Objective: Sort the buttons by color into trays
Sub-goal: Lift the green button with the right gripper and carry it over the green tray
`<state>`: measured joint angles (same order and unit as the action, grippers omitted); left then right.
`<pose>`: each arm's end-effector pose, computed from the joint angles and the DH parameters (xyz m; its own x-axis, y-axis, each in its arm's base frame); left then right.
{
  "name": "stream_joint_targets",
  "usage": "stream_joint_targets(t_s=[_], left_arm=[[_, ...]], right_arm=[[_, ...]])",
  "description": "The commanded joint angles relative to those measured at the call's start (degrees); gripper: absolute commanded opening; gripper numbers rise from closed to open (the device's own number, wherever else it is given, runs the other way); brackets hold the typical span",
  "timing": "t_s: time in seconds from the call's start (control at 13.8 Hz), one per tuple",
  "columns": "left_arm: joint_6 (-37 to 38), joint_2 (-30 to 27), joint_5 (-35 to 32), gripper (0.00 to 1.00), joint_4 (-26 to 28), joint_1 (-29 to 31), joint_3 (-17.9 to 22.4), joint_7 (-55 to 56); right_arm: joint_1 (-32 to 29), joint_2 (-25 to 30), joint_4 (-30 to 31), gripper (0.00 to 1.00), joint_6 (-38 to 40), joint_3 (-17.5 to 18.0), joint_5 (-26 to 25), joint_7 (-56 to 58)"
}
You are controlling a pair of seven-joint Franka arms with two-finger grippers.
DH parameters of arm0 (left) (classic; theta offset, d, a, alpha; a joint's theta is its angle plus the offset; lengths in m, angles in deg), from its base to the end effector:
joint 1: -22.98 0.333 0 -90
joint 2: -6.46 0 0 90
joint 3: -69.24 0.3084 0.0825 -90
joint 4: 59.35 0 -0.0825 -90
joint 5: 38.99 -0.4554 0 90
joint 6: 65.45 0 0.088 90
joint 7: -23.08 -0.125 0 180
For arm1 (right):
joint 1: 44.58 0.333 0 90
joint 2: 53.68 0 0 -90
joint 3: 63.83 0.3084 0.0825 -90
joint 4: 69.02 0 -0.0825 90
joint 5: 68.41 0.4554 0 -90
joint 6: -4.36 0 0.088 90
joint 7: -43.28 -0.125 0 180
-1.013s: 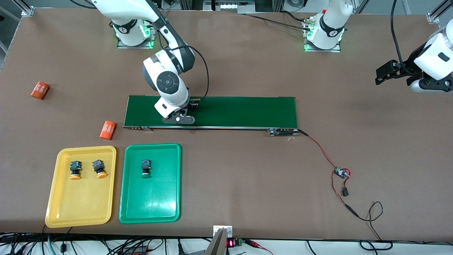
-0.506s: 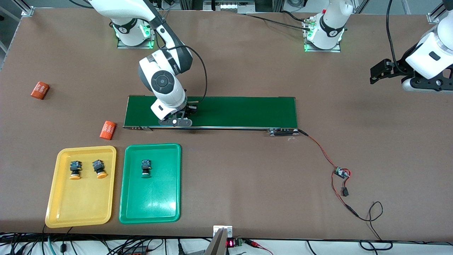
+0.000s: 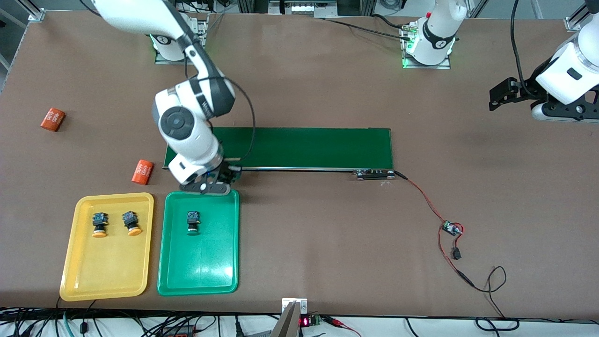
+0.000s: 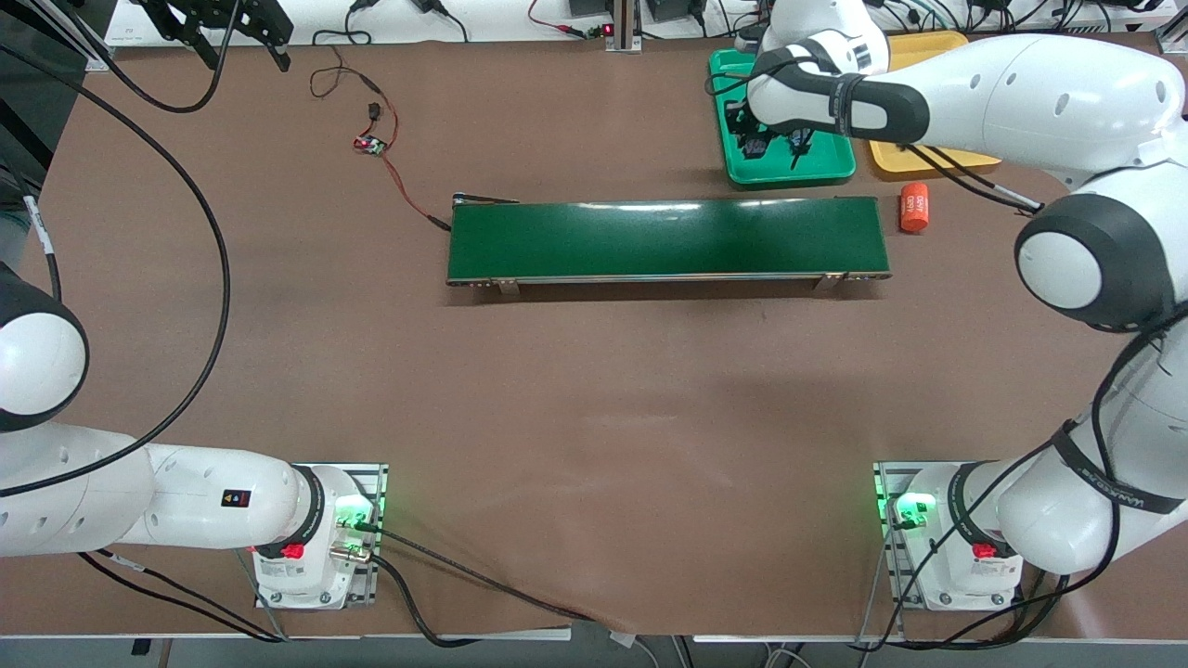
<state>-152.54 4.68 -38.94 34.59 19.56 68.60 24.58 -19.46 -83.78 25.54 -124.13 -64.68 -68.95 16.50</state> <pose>0.6061 -0.0432 0.5768 0.9951 -0.0444 -0.0884 -0.0447 -0.9990 -0.0018 0.6778 0.3061 0.2485 0.9971 -0.0364 0.0665 -0.0354 -0.9992 -0.0165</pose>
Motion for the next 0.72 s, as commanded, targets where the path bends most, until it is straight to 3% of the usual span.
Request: stream_joint_targets(t_s=[0.0,0.65], left_arm=[[1.22,-0.33,-0.74,1.00,-0.85,0.07,-0.24,-0.36],[1.31,-0.33,-0.74,1.00,-0.85,0.16,-0.24,-0.45]], right_arm=[[-0.85,-6.97,-8.75,0.35,0.26,-1.60,0.19,4.09],[-3.93,-19.29,-17.12,0.36,-9.40,-1.96,0.02,8.83]])
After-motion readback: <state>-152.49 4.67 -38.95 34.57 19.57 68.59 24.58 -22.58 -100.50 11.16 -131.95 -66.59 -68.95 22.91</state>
